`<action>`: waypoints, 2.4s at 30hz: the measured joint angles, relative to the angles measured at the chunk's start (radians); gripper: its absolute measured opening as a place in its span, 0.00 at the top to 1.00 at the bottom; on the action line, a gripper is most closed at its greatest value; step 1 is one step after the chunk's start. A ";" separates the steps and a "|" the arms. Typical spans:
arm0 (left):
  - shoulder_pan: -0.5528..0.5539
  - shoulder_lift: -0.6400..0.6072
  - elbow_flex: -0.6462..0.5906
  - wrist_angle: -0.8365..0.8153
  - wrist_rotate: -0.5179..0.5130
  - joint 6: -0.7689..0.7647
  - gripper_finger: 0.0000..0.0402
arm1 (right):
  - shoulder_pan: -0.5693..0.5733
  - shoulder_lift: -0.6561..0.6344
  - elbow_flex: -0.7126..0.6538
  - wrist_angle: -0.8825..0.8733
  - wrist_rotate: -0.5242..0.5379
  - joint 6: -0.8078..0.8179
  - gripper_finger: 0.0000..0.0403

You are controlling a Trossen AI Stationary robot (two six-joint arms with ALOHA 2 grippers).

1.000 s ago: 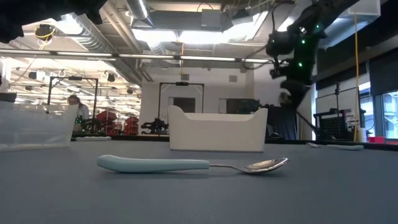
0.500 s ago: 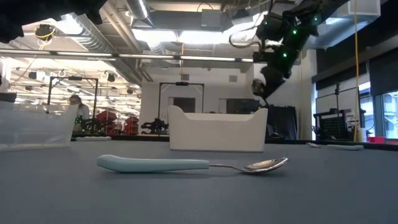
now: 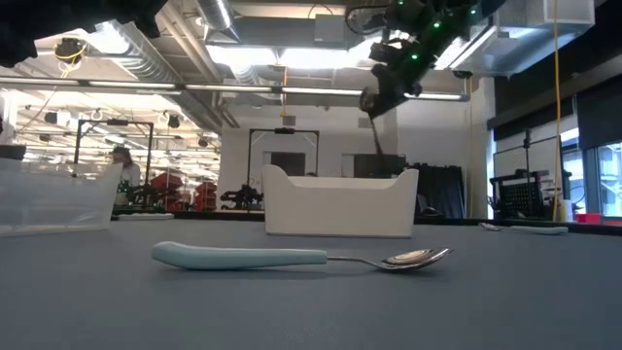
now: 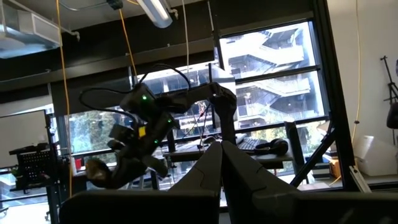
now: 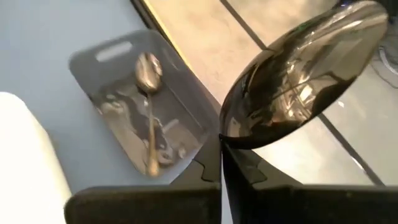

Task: Sort silverware by color (type)
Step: Put the black spoon into the black bin

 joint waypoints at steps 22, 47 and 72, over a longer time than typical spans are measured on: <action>0.001 0.000 0.000 0.000 0.000 0.000 0.99 | -0.001 0.250 0.098 0.111 -0.122 0.015 1.00; 0.001 0.038 0.000 0.015 0.027 0.000 0.99 | 0.067 0.222 0.148 -0.058 -0.141 -0.086 0.68; 0.005 0.739 0.425 -0.008 0.033 0.000 0.99 | 0.593 -0.342 -0.339 -0.406 -0.077 0.327 0.69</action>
